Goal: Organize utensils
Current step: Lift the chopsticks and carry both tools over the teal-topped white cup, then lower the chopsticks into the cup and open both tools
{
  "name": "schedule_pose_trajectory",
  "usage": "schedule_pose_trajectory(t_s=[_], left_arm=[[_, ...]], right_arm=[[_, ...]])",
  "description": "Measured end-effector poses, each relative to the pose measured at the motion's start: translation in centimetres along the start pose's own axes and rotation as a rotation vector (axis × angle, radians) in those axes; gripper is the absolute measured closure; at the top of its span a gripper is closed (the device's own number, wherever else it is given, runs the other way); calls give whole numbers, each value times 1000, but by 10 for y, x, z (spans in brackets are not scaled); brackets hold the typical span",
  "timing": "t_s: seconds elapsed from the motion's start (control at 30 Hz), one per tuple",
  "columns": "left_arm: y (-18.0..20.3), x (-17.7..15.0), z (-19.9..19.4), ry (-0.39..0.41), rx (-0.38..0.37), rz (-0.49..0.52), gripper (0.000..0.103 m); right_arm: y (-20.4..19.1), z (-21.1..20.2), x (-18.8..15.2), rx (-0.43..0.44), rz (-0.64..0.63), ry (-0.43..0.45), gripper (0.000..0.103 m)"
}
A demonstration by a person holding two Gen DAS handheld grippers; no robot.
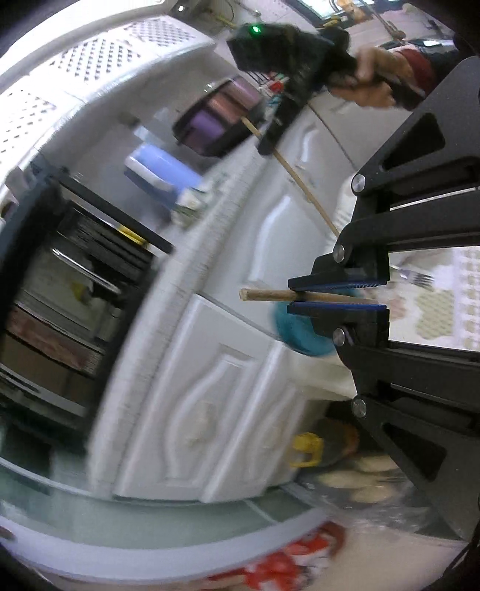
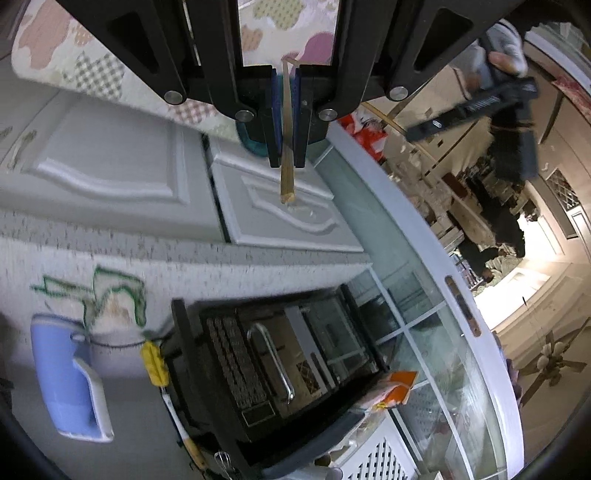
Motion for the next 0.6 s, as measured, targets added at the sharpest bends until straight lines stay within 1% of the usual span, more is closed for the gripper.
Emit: schedule_pose_trajectory(t_s=[0.07,0.17,0.23,0.3,0.43,0.6], left_arm=[[15,16,0,26,-10,38,98],[28,29,5,45,2,78,98],[32,37,16,58,28,102,98],[31,43,25,74,59,114,98],[20,46,47,71,113,119,98],[-1,35,78,26,178,108,98]], right_arm=[[2,6,9,-17,-6,7,98],[7,15,21,-44,-10,22,98],[9,24,27,-81,-23,30,98],[10,35,28,-94,-30,25,98],[15,64,19,-100,-34,-27,98],[29,97,-3,-73,11,-103,98]])
Point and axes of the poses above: each gripper's, at about its wrist camera, not at the fingertips, and z roughly the way its jaws point, y to its right, x to its top, the point moved 3 cm from there along z, roughly the way its jaws point, and after that the axes turned 13 degrees about -z, right-handed, at the moved point
